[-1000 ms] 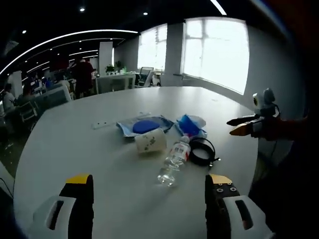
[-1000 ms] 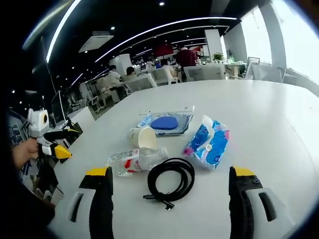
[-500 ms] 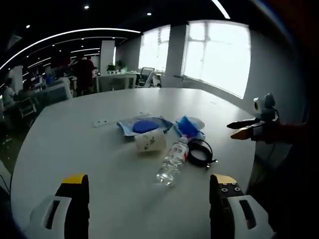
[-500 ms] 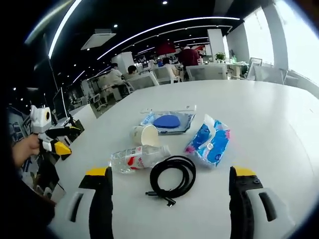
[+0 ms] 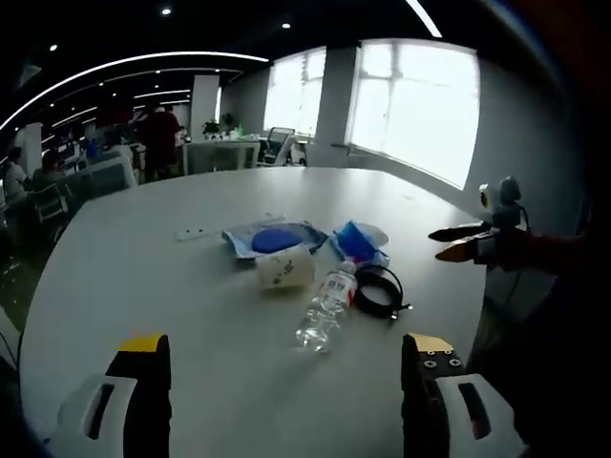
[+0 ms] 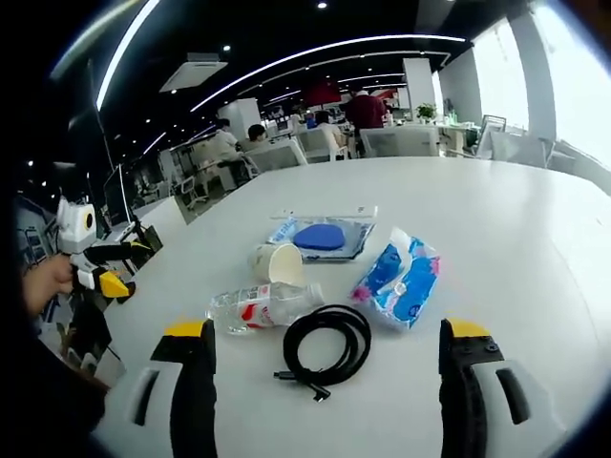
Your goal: Arrange the tabletop items into an orderly group along one side of the table until the central work area is clear of visible clutter.
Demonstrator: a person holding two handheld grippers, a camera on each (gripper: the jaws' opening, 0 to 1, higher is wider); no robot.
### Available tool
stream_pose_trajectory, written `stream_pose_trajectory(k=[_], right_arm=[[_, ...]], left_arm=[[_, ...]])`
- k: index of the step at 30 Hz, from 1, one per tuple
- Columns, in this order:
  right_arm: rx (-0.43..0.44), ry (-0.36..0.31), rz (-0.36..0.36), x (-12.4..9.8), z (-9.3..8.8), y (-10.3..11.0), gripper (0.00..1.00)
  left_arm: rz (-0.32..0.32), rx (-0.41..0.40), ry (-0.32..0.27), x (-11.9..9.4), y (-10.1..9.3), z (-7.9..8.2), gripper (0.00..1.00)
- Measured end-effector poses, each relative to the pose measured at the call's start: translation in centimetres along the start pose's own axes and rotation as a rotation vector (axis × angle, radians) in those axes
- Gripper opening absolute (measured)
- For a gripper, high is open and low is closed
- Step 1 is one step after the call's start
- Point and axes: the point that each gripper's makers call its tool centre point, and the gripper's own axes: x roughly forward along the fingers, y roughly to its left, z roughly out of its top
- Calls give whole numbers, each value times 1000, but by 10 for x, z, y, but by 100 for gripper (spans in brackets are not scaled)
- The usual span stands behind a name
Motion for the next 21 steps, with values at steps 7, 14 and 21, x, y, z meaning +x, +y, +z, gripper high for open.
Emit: stream_pose_trajectory(k=[7, 14, 21], right_arm=[[-11, 5, 14, 6, 3, 2, 90], [8, 10, 35, 17, 9, 5, 85], [23, 20, 53, 25, 10, 12, 79]], left_arm=[[-6, 2, 7, 1, -5, -3, 100], [-4, 22, 22, 2, -7, -7, 100], [-17, 37, 30, 9, -14, -6, 99]])
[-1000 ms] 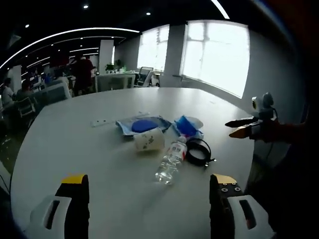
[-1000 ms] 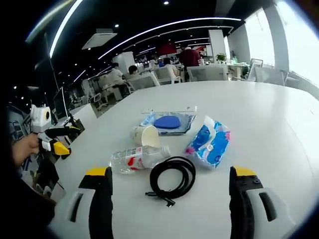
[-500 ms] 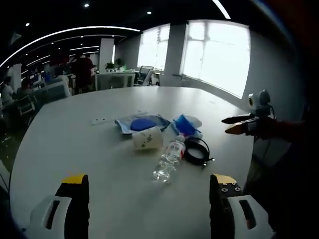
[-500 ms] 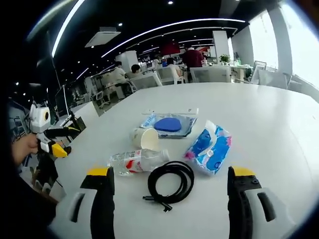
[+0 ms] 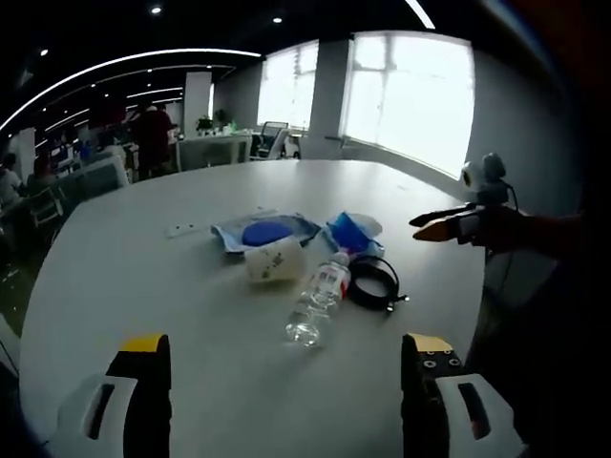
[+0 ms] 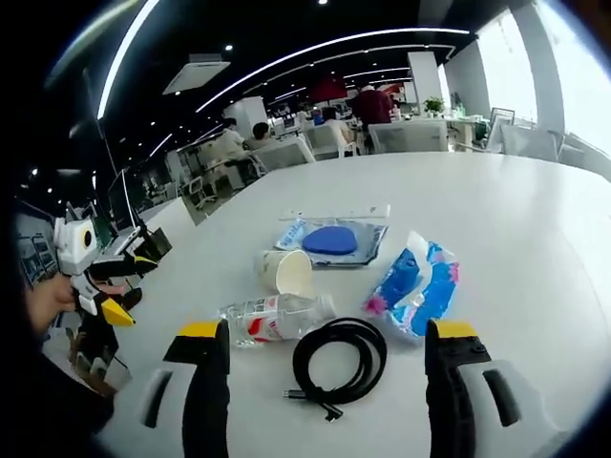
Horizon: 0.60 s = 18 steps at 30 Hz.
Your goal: Arrange the tabletop items into an orderly group along one side of the table until the central work area is clear of visible clutter.
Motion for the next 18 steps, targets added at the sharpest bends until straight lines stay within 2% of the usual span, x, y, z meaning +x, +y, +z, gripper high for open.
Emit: stream_pose_trajectory(k=[10, 18], right_arm=[[23, 19, 21, 8, -3, 9, 75], [51, 26, 27, 12, -4, 9, 71]], left_arm=[[-58, 79, 57, 20, -15, -2, 96], [-100, 106, 97, 38, -27, -2, 93]])
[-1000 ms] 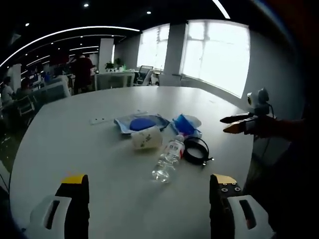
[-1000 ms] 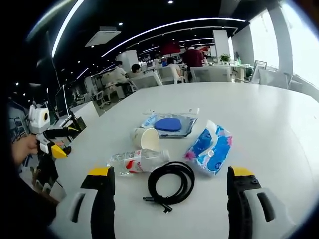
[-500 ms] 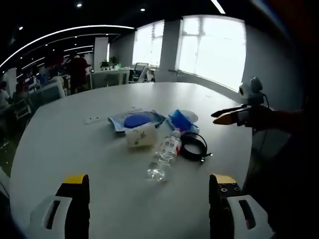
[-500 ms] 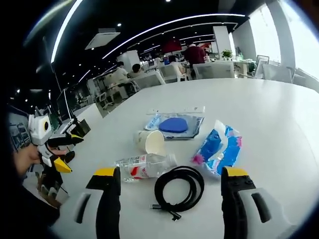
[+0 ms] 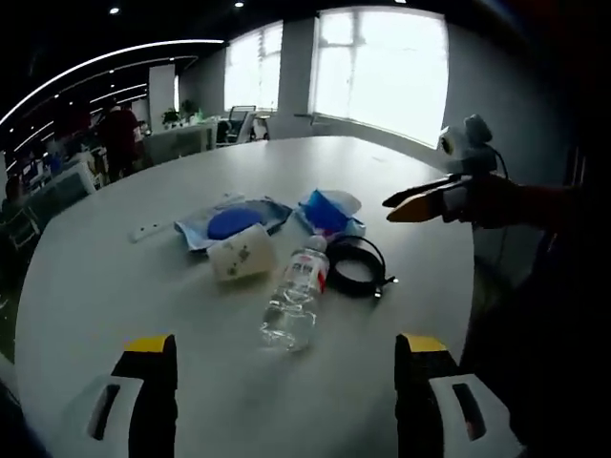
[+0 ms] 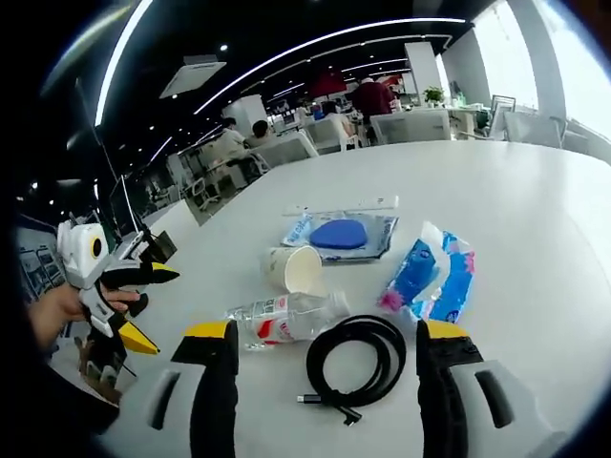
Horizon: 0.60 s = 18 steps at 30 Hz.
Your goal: Arrange the tabletop items into an orderly group along one side of the table until the central work area is clear of visible clutter.
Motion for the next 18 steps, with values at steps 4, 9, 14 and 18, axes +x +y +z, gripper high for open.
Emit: stream_pose_trajectory(k=[4, 9, 14, 18], right_arm=[[14, 4, -2, 2, -2, -2, 70], [46, 10, -7, 5, -5, -2, 68], [62, 24, -26, 8, -7, -4, 65], [70, 33, -32, 10, -10, -5, 62]], left_arm=[[-22, -2, 8, 9, -5, 4, 90], [-51, 30, 48, 21, -8, 9, 88], [-84, 68, 71, 31, -15, 12, 86], [-119, 67, 78, 42, -20, 14, 84]])
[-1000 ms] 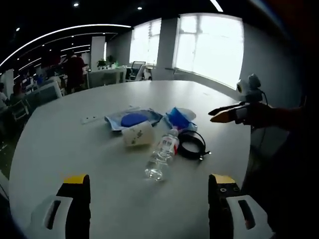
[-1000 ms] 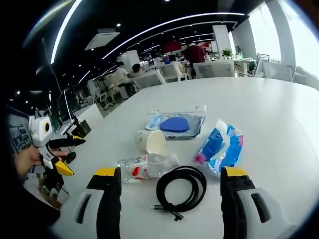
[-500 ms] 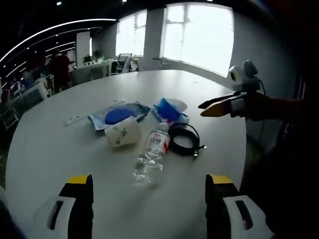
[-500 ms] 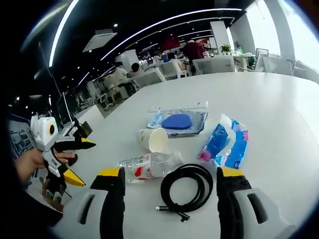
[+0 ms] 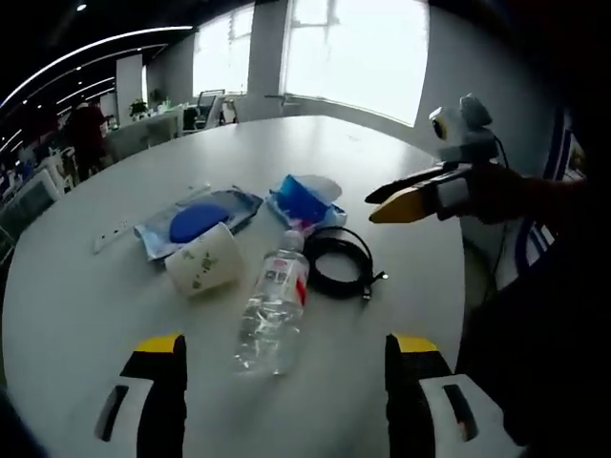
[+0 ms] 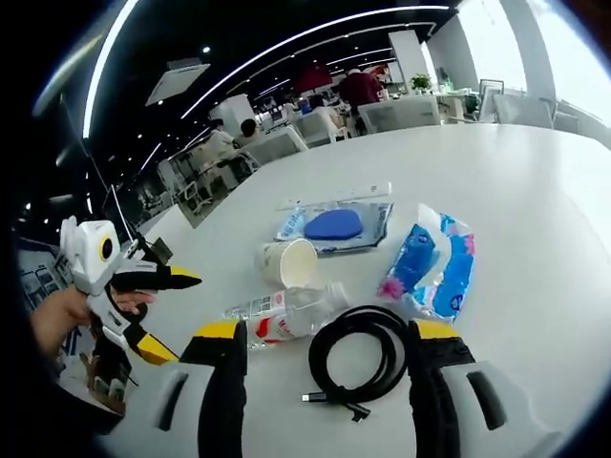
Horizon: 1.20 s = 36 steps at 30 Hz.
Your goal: Arrange the tabletop items into an orderly group along one side of the table until the central work area is clear of visible clutter.
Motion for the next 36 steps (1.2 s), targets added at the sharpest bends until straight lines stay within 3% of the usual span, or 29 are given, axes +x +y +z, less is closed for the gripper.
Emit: stream_pose_trajectory(k=[11, 23, 36], right_arm=[[42, 1, 2, 4, -5, 2, 58], [66, 11, -1, 7, -7, 2, 55], [92, 21, -9, 10, -12, 2, 51]], left_arm=[[-41, 39, 45, 24, -2, 16, 74], [-100, 77, 146, 53, -1, 13, 66], [-135, 77, 196, 77, 2, 16, 57]])
